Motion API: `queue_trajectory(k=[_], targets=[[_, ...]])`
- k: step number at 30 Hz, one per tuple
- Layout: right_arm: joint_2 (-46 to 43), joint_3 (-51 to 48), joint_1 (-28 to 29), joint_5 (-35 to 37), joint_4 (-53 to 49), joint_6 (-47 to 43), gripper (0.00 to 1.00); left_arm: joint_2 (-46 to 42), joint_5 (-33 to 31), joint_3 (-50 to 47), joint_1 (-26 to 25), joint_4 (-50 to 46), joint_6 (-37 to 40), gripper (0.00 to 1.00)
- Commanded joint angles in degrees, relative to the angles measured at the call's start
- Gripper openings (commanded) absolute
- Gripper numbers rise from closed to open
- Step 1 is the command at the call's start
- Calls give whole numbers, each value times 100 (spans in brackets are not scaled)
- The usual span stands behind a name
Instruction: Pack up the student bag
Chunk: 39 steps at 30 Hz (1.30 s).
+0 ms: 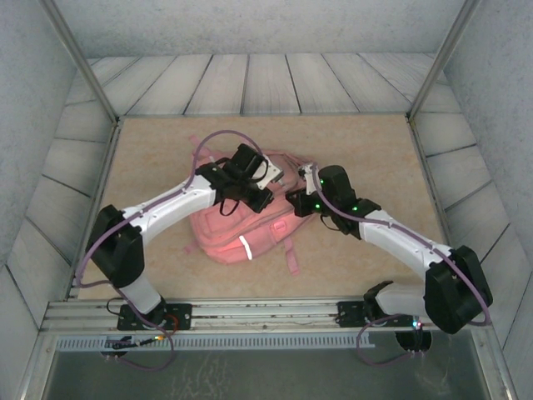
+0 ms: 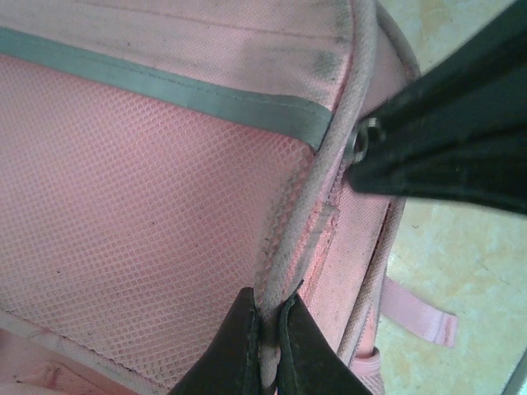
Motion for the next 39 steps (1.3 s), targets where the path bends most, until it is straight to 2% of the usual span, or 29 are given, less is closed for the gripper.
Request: queue_trajectory(k=[1,6,11,14,19,26,29,31,37,39], targets=[[-276,205,-71,1210,-1437,-195,0,-704,-396,-443,10,266,235,0],[-509,311,-408,1616,-2114,-212,0,-1219,-445,-863,10,198,786,0],[-629,327,-956,1405,-2431,-108,0,-1600,-744,-1213,24,87,1351,0],[-707,355,-1064,1161,-2545,-145,0,-1601,-952,-1300,105,55,1593,0],[-827,269,-1060,157,-2446,-302,0,-1192,-954,-1295,304,158,1683,0],[-1006,59,-999,-1194,-2237,-341,0,-116,-1288,-883,607,49,1544,0],[-970,-14,-945,-1725,-2202,-433,0,177,-1284,-709,711,110,1501,0],[-867,-37,-874,-2152,-2064,-381,0,267,-1063,-601,772,167,1538,0],[-466,-7,-568,-2266,-1471,146,0,256,-415,-297,803,199,1936,28],[-365,-15,-554,-2210,-1335,283,0,176,66,-220,795,50,2119,36]])
